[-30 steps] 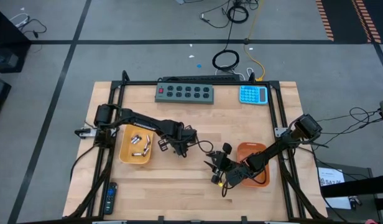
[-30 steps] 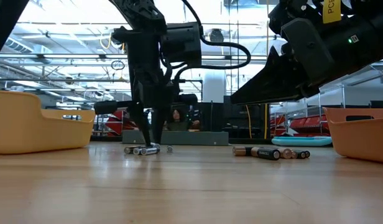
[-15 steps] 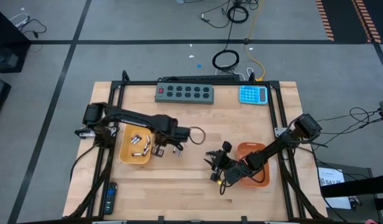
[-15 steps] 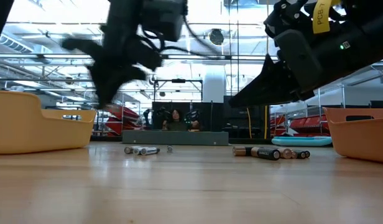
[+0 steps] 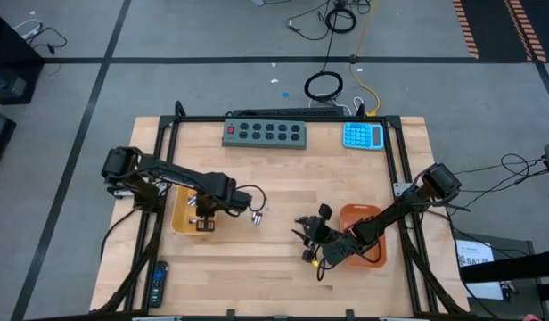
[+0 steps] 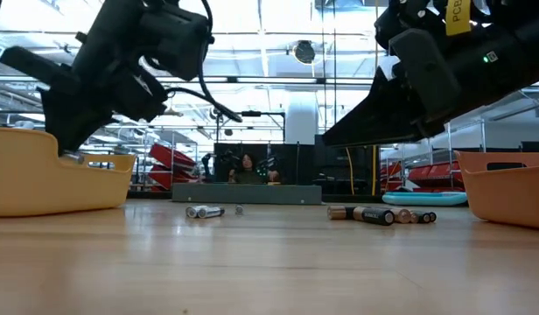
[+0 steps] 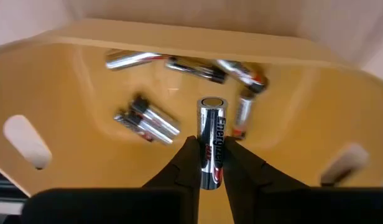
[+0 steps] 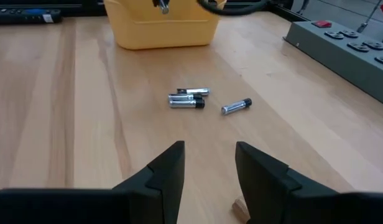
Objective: Sort batteries
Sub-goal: Put the silver battery into the yellow bin
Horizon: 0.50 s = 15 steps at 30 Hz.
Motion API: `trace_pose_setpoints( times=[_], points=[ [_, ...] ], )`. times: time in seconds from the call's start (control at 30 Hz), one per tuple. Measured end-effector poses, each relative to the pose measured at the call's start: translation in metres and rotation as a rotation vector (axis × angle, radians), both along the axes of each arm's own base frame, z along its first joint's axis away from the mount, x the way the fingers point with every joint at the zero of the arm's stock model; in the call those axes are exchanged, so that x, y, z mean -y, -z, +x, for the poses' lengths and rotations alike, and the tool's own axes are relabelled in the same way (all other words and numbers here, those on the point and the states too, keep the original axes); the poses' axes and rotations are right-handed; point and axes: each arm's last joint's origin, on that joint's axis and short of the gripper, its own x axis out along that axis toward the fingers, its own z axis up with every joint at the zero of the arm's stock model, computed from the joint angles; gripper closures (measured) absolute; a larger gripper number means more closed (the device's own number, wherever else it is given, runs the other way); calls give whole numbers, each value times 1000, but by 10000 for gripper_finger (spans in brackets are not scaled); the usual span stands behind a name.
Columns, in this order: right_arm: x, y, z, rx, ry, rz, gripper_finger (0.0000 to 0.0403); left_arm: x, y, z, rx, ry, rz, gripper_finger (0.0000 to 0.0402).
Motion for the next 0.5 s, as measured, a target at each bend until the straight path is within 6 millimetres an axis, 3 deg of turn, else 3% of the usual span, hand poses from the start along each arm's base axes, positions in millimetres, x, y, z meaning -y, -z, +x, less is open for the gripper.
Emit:
trace_pose_setpoints(
  times=[0.17, 0.5],
  points=[
    [0, 0, 0, 3, 1, 1, 269, 0, 7, -2, 4, 4, 1, 311],
    [0, 0, 0, 5, 1, 2, 269, -1, 8, -2, 15, 7, 10, 303]
  ],
)
